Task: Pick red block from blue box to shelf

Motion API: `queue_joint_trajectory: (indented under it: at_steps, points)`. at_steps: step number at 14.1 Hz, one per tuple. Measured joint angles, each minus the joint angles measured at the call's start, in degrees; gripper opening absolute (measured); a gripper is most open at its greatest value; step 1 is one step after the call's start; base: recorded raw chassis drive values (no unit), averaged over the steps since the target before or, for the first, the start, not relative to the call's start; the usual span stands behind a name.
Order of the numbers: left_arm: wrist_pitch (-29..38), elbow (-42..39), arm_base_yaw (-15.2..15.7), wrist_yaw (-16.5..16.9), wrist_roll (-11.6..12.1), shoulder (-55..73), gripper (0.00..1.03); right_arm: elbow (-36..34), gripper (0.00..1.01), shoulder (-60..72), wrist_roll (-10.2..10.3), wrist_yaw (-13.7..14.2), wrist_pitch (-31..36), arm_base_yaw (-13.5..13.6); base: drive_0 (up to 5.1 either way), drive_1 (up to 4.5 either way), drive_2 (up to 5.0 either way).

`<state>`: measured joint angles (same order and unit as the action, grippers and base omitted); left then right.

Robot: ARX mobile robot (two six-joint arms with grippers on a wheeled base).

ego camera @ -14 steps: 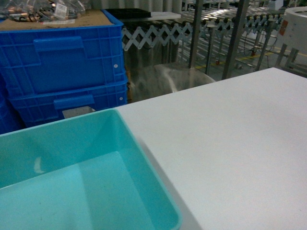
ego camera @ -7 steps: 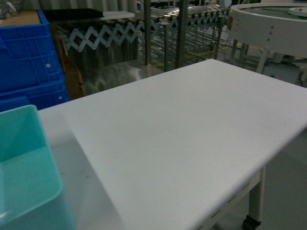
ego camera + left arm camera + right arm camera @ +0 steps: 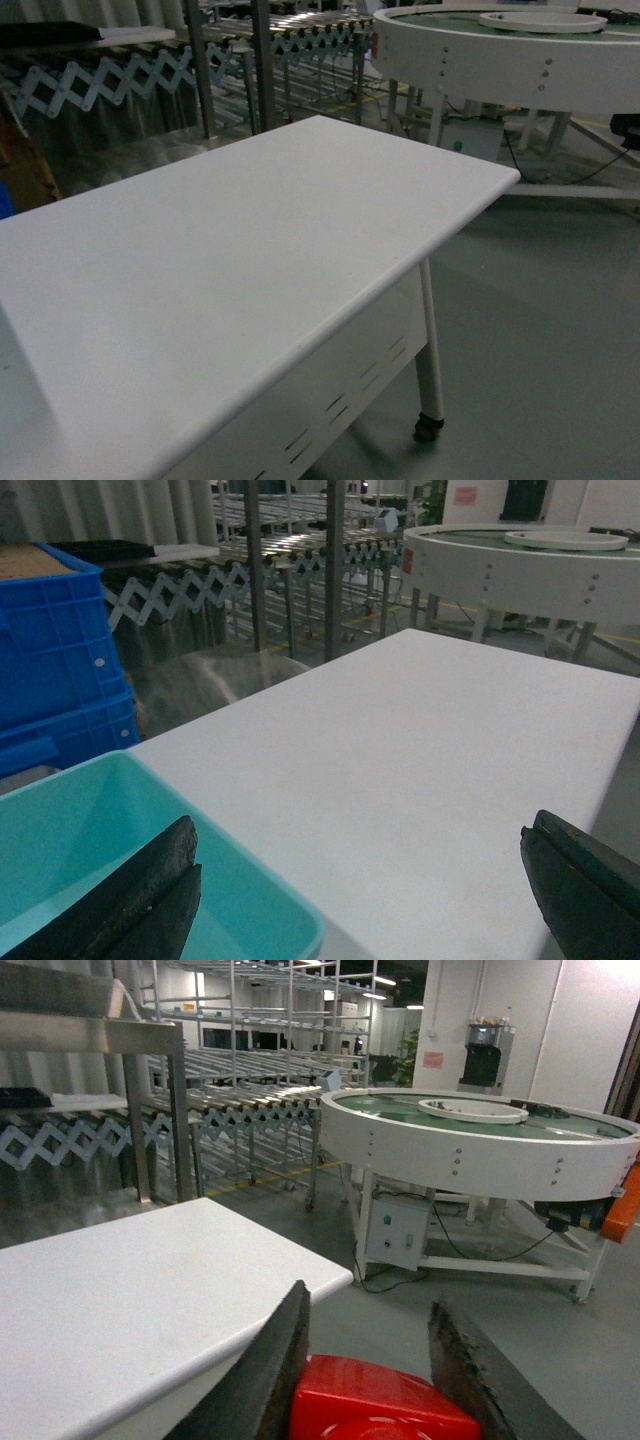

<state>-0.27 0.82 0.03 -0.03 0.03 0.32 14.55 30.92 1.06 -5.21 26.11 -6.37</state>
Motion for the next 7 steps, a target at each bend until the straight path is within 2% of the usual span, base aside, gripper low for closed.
queue_joint_trajectory:
  at_steps: [7]
  points:
    - [0.0, 0.0, 0.0, 0.0, 0.0, 0.0, 0.98, 0.0, 0.29, 0.1, 0.0, 0.0, 0.0, 0.0, -1.6, -1.62, -1.6]
